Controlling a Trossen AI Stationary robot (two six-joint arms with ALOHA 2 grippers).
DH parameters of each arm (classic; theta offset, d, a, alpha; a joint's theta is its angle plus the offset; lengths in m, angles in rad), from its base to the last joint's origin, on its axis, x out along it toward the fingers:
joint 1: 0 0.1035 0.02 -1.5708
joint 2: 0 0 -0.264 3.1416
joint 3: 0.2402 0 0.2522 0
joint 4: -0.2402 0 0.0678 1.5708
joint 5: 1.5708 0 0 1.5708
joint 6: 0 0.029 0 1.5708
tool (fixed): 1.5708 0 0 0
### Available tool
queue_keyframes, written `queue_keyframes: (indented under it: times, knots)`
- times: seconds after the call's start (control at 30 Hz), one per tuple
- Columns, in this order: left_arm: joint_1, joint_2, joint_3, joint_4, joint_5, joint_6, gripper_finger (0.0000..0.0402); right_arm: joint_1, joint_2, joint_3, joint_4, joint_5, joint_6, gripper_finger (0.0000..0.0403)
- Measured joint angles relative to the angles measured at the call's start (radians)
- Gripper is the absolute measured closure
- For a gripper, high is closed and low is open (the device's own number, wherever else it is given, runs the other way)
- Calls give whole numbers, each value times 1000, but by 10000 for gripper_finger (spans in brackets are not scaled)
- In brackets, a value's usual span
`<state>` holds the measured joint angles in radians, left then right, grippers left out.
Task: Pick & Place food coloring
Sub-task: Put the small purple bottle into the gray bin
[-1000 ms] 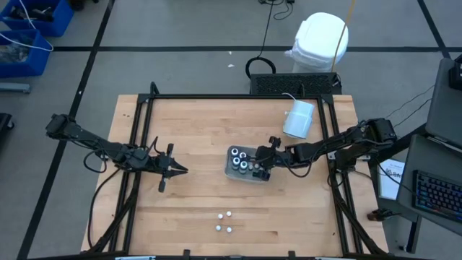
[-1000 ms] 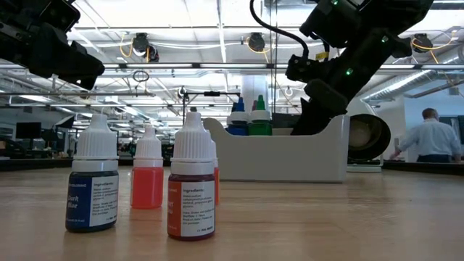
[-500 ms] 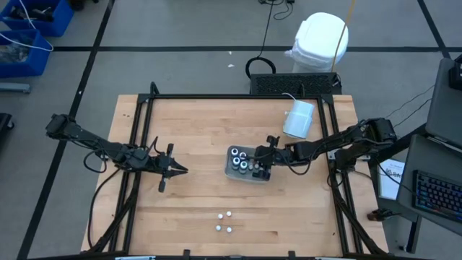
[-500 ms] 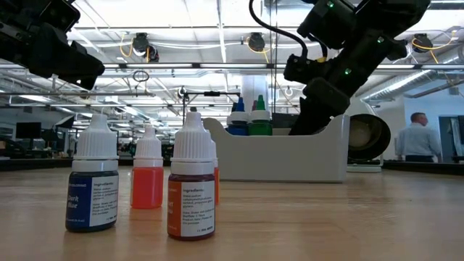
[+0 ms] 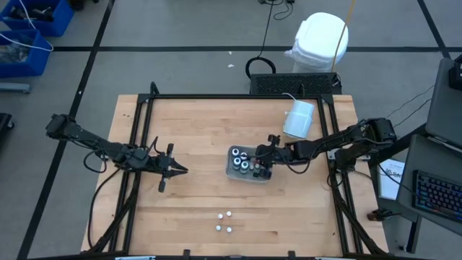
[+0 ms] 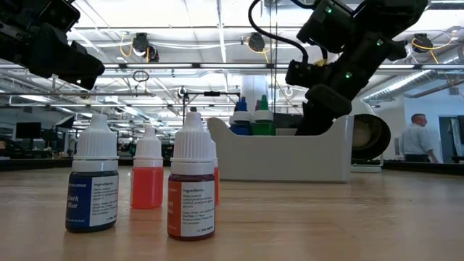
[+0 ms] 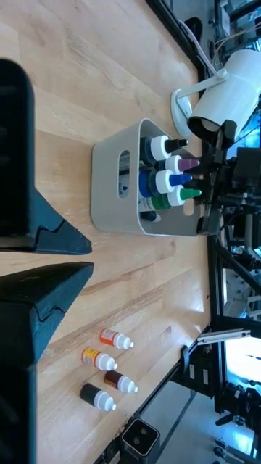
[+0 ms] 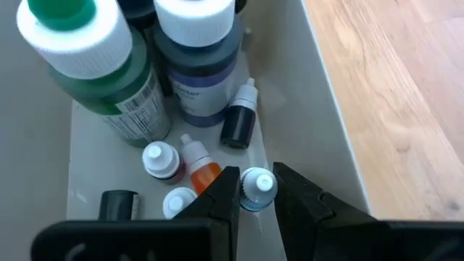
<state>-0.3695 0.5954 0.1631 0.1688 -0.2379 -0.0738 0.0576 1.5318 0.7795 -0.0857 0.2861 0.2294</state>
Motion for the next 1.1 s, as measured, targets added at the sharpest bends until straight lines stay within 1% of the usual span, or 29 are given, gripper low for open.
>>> queue_keyframes:
  times: [0.33, 0.53, 0.6, 0.97, 1.1]
  knots:
    - [0, 0, 0, 0, 0, 0, 364, 1, 0, 0, -2, -3, 0, 346]
    - [0, 0, 0, 0, 0, -1, 364, 1, 0, 0, 2, -4, -1, 314]
    - [0, 0, 0, 0, 0, -1, 364, 1, 0, 0, 4, -4, -2, 310]
    - [0, 0, 0, 0, 0, -3, 364, 1, -1, 0, 7, -3, -7, 327]
    - [0, 0, 0, -1, 0, -3, 364, 7, -42, 30, -4, -4, -27, 328]
